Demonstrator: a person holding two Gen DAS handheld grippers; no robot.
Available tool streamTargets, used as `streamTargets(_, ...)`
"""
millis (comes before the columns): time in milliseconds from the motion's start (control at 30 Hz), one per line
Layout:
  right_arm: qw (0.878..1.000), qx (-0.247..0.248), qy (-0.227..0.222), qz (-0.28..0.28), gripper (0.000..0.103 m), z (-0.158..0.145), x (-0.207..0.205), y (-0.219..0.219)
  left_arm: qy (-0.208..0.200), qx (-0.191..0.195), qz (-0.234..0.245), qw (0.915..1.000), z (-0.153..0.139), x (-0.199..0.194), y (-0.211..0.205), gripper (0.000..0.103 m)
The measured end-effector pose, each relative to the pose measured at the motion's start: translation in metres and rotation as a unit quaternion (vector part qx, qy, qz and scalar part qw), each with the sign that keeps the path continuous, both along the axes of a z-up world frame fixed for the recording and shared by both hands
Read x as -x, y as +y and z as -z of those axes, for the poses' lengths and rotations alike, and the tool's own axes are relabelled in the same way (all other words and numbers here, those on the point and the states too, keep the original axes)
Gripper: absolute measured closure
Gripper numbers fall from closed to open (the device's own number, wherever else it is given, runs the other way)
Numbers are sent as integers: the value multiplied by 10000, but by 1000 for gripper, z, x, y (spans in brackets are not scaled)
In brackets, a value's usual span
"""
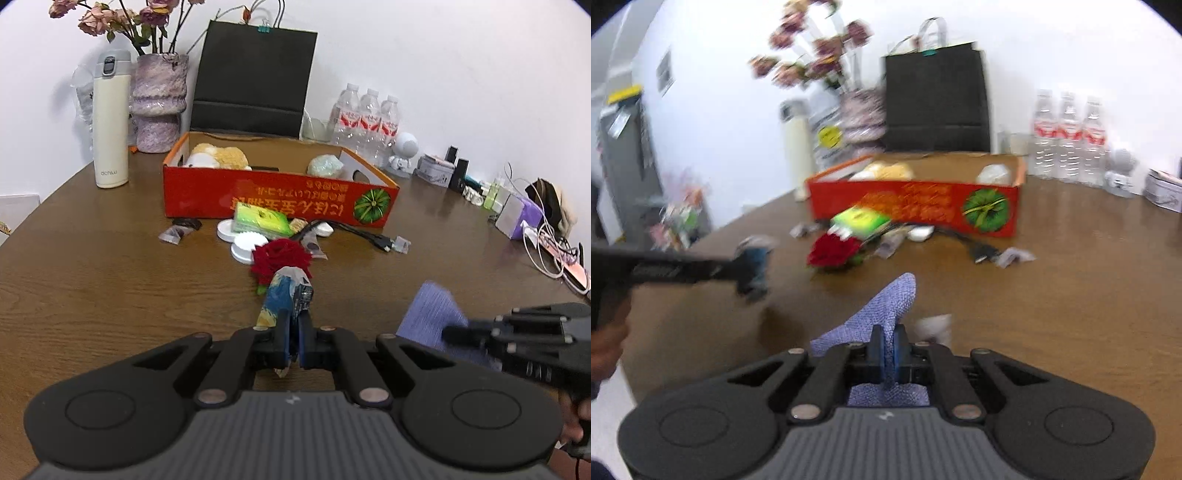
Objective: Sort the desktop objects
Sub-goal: 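Hold the blue item with the left tool while the right tool grasps the lavender cloth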
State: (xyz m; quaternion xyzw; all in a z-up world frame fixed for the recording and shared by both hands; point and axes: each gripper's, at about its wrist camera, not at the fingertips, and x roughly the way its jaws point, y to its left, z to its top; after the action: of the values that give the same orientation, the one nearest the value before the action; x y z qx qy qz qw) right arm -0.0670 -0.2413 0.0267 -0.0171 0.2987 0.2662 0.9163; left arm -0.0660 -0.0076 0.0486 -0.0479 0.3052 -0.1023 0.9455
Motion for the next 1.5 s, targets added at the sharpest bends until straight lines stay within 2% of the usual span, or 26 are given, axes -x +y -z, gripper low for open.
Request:
streamTargets(33, 10000, 49, 39, -51, 98, -1, 3, 4, -20, -10, 29, 10000, 0, 2, -1, 98)
streamTargets(67, 9999, 79, -11, -62, 91, -2, 6, 4, -44, -25, 45, 10000, 0, 4, -3, 98)
streamTargets(200, 9999, -35, -101, -86, 87, -6, 3, -7, -67, -90, -62, 9999, -1, 7, 3, 98)
streamTargets(233, 9999, -76, -27, -102, 80, -7, 3, -10, -69, -95, -87, 9999, -1, 7, 6, 98)
streamTargets(267, 9998, -98, 60, -170, 65, -8, 3, -11, -66, -97, -112, 9999, -1, 7, 8, 98)
streamTargets(333, 9987, -72, 101, -488, 47, -3, 9, -4, -37, -89, -154, 9998, 0, 5, 11, 98)
streamTargets(367, 9984, -7, 104, -549, 43, 0, 12, 0, -4, -77, -173, 9998, 1, 4, 12, 98)
streamTargets(500, 9973, 188, -9, -708, 42, 6, 25, 11, -33, -108, -70, 9999, 0, 7, 12, 98)
streamTargets(600, 9924, 356, 36, -1181, 36, 4, 31, 14, -66, -119, -27, 9999, 0, 8, 13, 97)
streamTargets(667, 9909, 828, -29, -1059, 36, 11, 32, 21, -50, -63, -53, 10000, 1, 7, 15, 97)
streamTargets(700, 9911, 907, -10, -977, 34, 15, 30, 22, -40, -37, -58, 10000, 2, 6, 16, 97)
streamTargets(733, 9933, 699, 15, -918, 34, 17, 28, 19, -32, -21, -56, 10000, 3, 6, 16, 97)
streamTargets(900, 9944, 687, -163, -790, 48, 22, 35, 21, -75, 33, 11, 10000, 3, 6, 19, 97)
streamTargets(933, 9946, 643, -170, -794, 59, 22, 37, 22, -76, 56, 12, 10000, 4, 6, 20, 97)
streamTargets(967, 9946, 667, -228, -763, 79, 22, 40, 25, -73, 77, 16, 9999, 5, 6, 20, 97)
streamTargets(1000, 9946, 706, -285, -709, 91, 22, 40, 28, -72, 103, 28, 9999, 5, 6, 21, 97)
streamTargets(1033, 9939, 818, -359, -645, 97, 23, 41, 34, -78, 130, 46, 9999, 6, 6, 21, 97)
streamTargets(1100, 9936, 896, -360, -581, 99, 20, 42, 42, -90, 155, 60, 9998, 6, 7, 22, 97)
streamTargets(1167, 9978, 400, -162, -507, 100, 10, 35, 36, -173, 209, 24, 9996, 3, 9, 25, 98)
streamTargets(1300, 9987, -445, -258, -56, 100, -25, 9, 22, -641, 233, 80, 9976, -18, 0, 29, 98)
streamTargets(1400, 9929, -1058, -394, 371, 100, -54, -27, 12, -960, 204, 261, 9948, -48, -29, 28, 99)
streamTargets(1500, 9865, -1407, -497, 671, 100, -81, -80, 12, -1265, 170, 345, 9912, -81, -69, 28, 101)
